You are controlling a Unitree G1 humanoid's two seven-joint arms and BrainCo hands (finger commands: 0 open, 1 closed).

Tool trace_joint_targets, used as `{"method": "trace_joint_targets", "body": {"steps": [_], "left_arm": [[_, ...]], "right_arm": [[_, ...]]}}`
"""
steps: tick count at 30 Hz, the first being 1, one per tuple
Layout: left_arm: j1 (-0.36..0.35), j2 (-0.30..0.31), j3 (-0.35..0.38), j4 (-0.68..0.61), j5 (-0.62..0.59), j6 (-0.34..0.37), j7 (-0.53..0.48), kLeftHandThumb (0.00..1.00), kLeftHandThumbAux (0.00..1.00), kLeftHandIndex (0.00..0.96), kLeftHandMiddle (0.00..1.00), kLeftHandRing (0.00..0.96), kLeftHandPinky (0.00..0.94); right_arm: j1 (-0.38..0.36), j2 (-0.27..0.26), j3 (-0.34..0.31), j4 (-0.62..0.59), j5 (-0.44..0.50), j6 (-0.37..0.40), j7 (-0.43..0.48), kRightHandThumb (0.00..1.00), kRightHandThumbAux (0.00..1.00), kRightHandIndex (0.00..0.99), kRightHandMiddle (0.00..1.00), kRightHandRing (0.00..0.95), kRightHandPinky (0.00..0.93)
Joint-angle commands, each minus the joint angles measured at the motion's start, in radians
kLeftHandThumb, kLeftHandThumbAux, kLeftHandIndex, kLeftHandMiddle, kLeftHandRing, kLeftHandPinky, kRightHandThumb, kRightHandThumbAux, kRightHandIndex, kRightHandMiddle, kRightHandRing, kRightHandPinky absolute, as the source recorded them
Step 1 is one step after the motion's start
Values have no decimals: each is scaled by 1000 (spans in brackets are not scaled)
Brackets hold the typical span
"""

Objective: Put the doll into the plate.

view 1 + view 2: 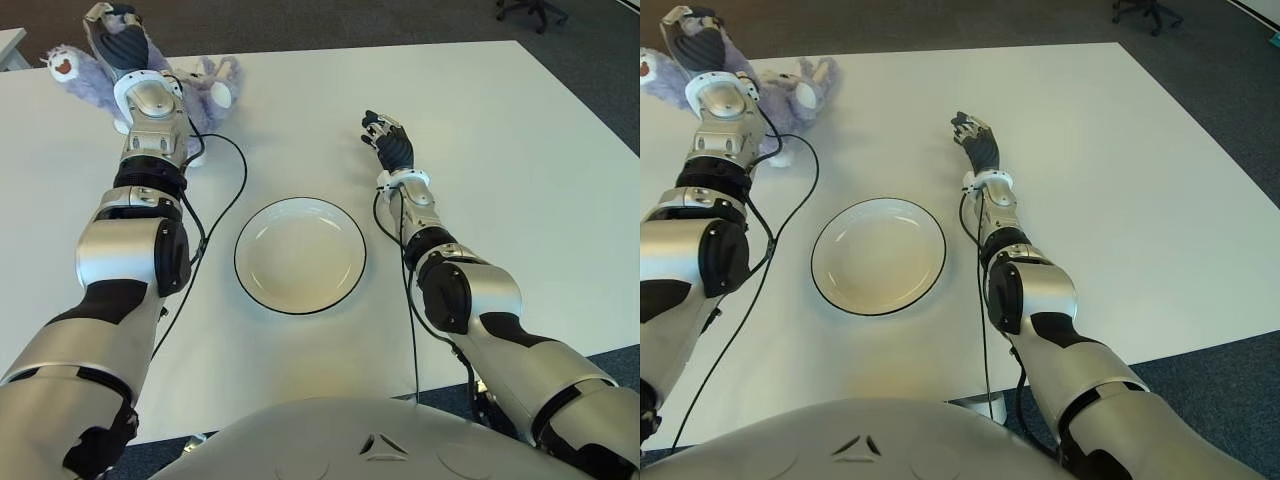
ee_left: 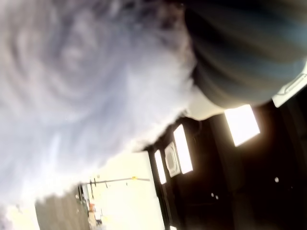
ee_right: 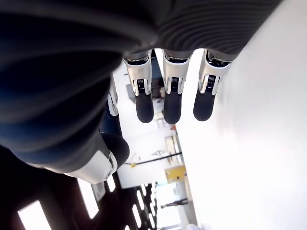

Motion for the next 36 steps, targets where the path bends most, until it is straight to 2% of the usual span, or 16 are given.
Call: {"method": "trace_joint_targets", "body": {"steps": [1, 15, 21, 31, 36], "left_arm": [[-23, 5, -10, 4, 3, 22, -46, 707, 705, 443, 843, 850, 860], [-65, 3, -41, 13, 24, 60, -90, 705, 709, 441, 854, 861, 857], [-91, 6, -39, 48, 10, 54, -124, 703, 708, 440, 852, 860, 847], [-131, 13, -57, 83, 28, 47, -149, 704, 709, 440, 845, 849, 817], [-140, 17, -67, 88, 36, 38, -161, 703, 710, 440, 843, 847, 818]], "right_arm": [[36, 7, -1, 25, 1, 37, -11, 697, 727, 400, 143, 120, 154], [41, 4, -1, 18, 7, 13, -3, 701, 728, 400, 151, 127, 173], [24, 34, -27, 28, 35, 35, -7, 705, 727, 401, 149, 127, 163], [40, 20, 3, 27, 1, 30, -17, 701, 729, 400, 141, 120, 155], [49, 14, 16, 10, -3, -11, -13, 699, 731, 399, 140, 119, 153]]}}
